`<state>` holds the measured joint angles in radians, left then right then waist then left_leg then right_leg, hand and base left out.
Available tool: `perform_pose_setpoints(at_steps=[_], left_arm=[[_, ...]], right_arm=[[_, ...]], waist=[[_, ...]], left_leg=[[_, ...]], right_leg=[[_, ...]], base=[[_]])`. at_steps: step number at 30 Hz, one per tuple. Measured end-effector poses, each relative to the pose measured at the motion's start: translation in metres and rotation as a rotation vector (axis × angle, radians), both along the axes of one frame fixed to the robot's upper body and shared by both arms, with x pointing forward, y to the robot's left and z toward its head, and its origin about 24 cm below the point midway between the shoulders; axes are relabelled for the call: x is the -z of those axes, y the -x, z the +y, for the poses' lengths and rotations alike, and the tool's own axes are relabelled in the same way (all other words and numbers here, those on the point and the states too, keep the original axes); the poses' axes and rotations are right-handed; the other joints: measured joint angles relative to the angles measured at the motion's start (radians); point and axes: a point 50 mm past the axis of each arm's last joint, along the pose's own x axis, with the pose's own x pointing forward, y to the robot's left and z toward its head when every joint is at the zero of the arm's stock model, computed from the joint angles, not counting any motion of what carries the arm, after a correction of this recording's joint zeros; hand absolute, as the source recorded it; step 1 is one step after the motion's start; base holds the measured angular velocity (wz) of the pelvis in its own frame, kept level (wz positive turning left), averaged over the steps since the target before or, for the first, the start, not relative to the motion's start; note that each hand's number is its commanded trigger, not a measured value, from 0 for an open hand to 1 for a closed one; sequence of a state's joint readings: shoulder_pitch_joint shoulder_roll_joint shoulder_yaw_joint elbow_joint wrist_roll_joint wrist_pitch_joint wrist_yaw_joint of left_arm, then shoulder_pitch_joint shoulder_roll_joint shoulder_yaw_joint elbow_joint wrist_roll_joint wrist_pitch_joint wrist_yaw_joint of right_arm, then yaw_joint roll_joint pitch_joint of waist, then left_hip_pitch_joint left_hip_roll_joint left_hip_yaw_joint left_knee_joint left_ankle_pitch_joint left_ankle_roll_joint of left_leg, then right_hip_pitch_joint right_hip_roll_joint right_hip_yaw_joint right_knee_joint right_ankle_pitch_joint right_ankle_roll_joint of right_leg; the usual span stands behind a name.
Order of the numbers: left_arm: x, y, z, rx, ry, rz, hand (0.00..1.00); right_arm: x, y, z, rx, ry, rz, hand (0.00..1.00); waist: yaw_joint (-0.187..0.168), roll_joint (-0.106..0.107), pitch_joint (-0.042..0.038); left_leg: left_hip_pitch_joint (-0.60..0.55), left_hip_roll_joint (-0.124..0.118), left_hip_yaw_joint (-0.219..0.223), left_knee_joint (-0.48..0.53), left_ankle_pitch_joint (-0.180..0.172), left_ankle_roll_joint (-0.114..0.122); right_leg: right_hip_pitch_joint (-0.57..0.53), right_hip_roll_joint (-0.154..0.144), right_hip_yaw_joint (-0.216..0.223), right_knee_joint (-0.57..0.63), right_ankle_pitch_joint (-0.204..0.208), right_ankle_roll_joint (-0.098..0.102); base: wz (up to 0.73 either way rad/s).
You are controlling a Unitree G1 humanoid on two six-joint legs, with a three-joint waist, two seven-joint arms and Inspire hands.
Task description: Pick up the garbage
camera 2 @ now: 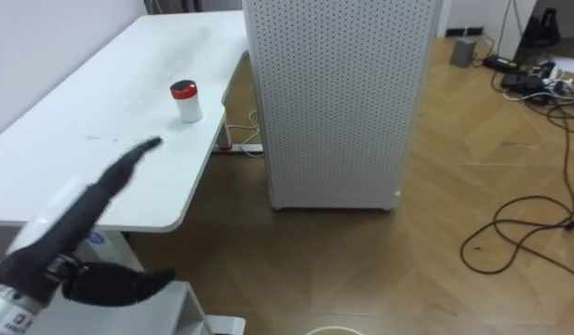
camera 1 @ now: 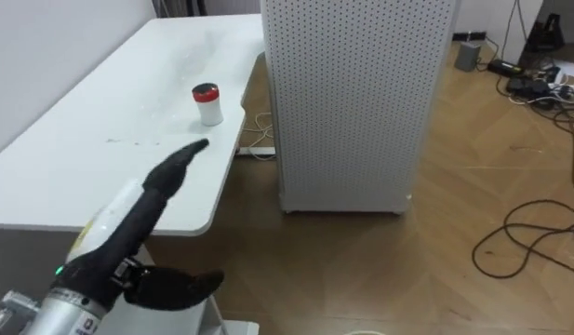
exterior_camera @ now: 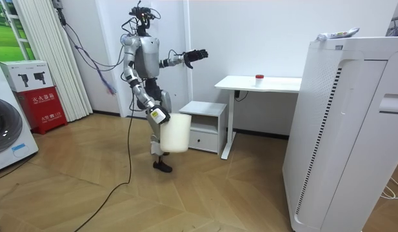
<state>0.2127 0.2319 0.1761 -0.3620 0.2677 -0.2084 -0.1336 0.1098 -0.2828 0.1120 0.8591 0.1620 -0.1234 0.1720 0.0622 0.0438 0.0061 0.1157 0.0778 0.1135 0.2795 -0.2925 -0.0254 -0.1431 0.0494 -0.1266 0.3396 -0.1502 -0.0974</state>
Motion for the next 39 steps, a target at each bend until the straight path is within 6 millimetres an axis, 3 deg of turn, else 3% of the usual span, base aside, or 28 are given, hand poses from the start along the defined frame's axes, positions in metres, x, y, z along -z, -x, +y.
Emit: perform_pose_setpoints(at_steps=[5, 14, 21, 24, 28, 31, 32, 33, 34, 35, 36, 37, 38, 39], left_arm=[[0.001, 0.007, 0.001, -0.099, 0.109, -0.098, 0.00], [0.006, 0.008, 0.009, -0.229, 0.187, -0.170, 0.00], [0.011, 0.007, 0.015, -0.317, 0.242, -0.198, 0.00], [0.014, 0.003, 0.018, -0.340, 0.266, -0.193, 0.00], [0.015, -0.001, 0.019, -0.347, 0.288, -0.194, 0.00], [0.016, -0.001, 0.016, -0.346, 0.297, -0.195, 0.00], [0.017, -0.001, 0.016, -0.348, 0.298, -0.194, 0.00], [0.019, -0.002, 0.016, -0.353, 0.299, -0.186, 0.00], [0.022, -0.003, 0.017, -0.358, 0.298, -0.177, 0.00], [0.029, -0.004, 0.019, -0.371, 0.298, -0.145, 0.00], [0.037, -0.004, 0.021, -0.383, 0.304, -0.112, 0.00], [0.038, -0.004, 0.021, -0.384, 0.312, -0.105, 0.00], [0.038, -0.004, 0.019, -0.377, 0.337, -0.103, 0.00], [0.039, -0.006, 0.015, -0.361, 0.363, -0.100, 0.00]], right_arm=[[0.005, 0.009, 0.007, 0.037, -0.015, 0.004, 1.00], [0.001, 0.007, 0.006, 0.067, 0.001, -0.028, 1.00], [-0.004, 0.003, 0.013, 0.025, 0.000, -0.066, 1.00], [-0.007, -0.001, 0.015, 0.014, -0.011, -0.089, 1.00], [-0.007, -0.002, 0.018, 0.013, -0.032, -0.090, 1.00], [-0.006, -0.001, 0.018, 0.006, -0.041, -0.083, 1.00], [-0.006, -0.001, 0.019, 0.000, -0.043, -0.080, 1.00], [-0.006, -0.001, 0.021, -0.007, -0.049, -0.079, 1.00], [-0.005, -0.001, 0.022, -0.012, -0.054, -0.078, 1.00], [-0.004, -0.001, 0.025, -0.021, -0.059, -0.074, 1.00], [-0.004, 0.000, 0.026, -0.025, -0.059, -0.070, 1.00], [-0.004, 0.000, 0.026, -0.030, -0.059, -0.069, 1.00], [-0.004, 0.000, 0.026, -0.035, -0.056, -0.065, 1.00], [-0.003, 0.001, 0.025, -0.029, -0.055, -0.060, 1.00]], waist=[[0.003, -0.001, -0.0030], [-0.008, -0.005, -0.0020], [-0.010, -0.013, 0.0006], [-0.008, -0.015, 0.0018], [-0.009, -0.031, 0.0041], [-0.002, -0.034, 0.0025], [0.008, -0.034, 0.0022], [0.019, -0.033, 0.0026], [0.024, -0.034, 0.0036], [0.027, -0.038, 0.0049], [0.026, -0.034, 0.0081], [0.026, -0.029, 0.0124], [0.024, -0.028, 0.0157], [0.021, -0.030, 0.0139]], left_leg=[[0.020, -0.003, -0.010, -0.024, 0.002, -0.004], [0.036, -0.029, -0.014, -0.071, 0.002, -0.001], [0.030, -0.063, 0.019, -0.078, -0.002, 0.041], [0.030, -0.067, 0.042, -0.079, -0.003, 0.043], [0.016, -0.063, 0.044, -0.076, -0.003, 0.043], [0.015, -0.054, 0.051, -0.072, -0.007, 0.038], [0.018, -0.045, 0.062, -0.062, -0.012, 0.034], [0.017, -0.036, 0.076, -0.026, -0.032, 0.023], [0.010, -0.030, 0.078, 0.011, -0.042, 0.014], [-0.025, -0.021, 0.080, 0.127, -0.050, 0.002], [-0.073, -0.007, 0.076, 0.273, -0.044, -0.002], [-0.108, 0.003, 0.067, 0.354, -0.033, -0.010], [-0.180, 0.001, 0.015, 0.498, 0.007, -0.011], [-0.251, -0.023, -0.036, 0.535, 0.003, 0.000]], right_leg=[[-0.004, 0.025, 0.056, -0.016, 0.025, 0.003], [-0.025, 0.018, 0.095, -0.015, 0.059, 0.027], [-0.062, 0.002, 0.116, 0.024, 0.068, 0.046], [-0.069, 0.005, 0.133, 0.022, 0.082, 0.048], [-0.078, 0.006, 0.130, 0.020, 0.086, 0.047], [-0.084, 0.008, 0.099, 0.022, 0.083, 0.039], [-0.084, 0.006, 0.071, 0.026, 0.075, 0.029], [-0.084, 0.004, 0.031, 0.040, 0.058, 0.016], [-0.083, 0.003, 0.024, 0.046, 0.046, 0.011], [-0.075, 0.002, 0.031, 0.064, 0.019, 0.001], [-0.053, 0.003, 0.049, 0.070, 0.002, -0.001], [-0.044, 0.007, 0.057, 0.077, -0.010, 0.002], [-0.035, 0.011, 0.079, 0.094, -0.034, 0.005], [-0.031, 0.019, 0.109, 0.100, -0.049, 0.001]], base=[[-0.33], [-0.14], [-0.13], [-0.27], [-0.02], [-0.09], [-0.23], [-0.30], [-0.27], [-0.20], [-0.17], [-0.16], [0.08], [0.20]])
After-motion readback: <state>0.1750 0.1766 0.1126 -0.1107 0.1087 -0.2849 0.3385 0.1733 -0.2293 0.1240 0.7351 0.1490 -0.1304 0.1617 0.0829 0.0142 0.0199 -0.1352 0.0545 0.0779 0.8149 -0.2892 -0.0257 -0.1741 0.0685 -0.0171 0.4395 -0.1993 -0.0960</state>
